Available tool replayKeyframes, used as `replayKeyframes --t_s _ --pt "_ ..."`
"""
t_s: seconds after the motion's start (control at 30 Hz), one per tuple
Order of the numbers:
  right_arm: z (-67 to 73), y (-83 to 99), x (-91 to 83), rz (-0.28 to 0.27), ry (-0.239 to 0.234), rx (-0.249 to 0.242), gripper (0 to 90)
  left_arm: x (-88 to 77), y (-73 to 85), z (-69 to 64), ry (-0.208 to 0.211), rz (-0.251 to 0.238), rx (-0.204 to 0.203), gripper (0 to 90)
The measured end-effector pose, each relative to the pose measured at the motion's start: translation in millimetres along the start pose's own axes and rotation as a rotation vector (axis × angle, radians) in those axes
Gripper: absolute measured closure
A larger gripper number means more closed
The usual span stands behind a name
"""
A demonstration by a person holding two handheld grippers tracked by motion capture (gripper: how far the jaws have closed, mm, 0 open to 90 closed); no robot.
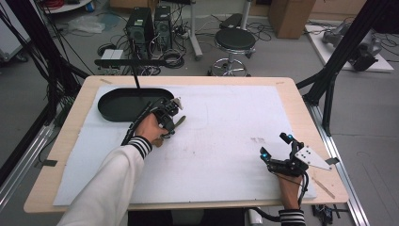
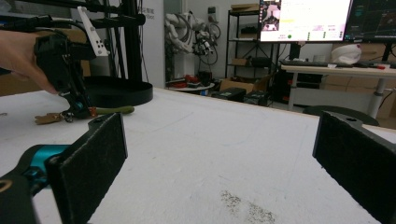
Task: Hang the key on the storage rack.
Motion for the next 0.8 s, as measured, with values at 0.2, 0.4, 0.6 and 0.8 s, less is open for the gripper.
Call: replayKeyframes --t_s 0.2,0.4,0.6,0.8 --pt "0.0 0.0 0.0 0.000 0.000 0.000 2.0 -1.4 0.1 -0.1 -0.013 -0.010 0.012 77.9" --pt "0.2 0.0 0.0 0.000 0.000 0.000 1.9 -8.0 1.1 2.3 -0.021 -0.039 0.021 78.3" --pt "0.6 0.2 -0.1 0.002 0.000 0.004 1.9 -19.4 2.6 6.5 -0.028 -0.113 0.016 78.3" --pt "0.6 0.2 0.0 0.002 0.000 0.004 2.0 -38.1 6.0 14.1 -0.036 -0.210 -0.017 78.3"
Point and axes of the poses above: each handheld gripper's, and its own axes: x roughly forward along the jaws, y roughly out of its underside, z roughly to its left, the point moved 5 cm from there along x, roughly forward along the jaws, and after that the axes turned 2 degrees about -y, right-handed, at the moved point
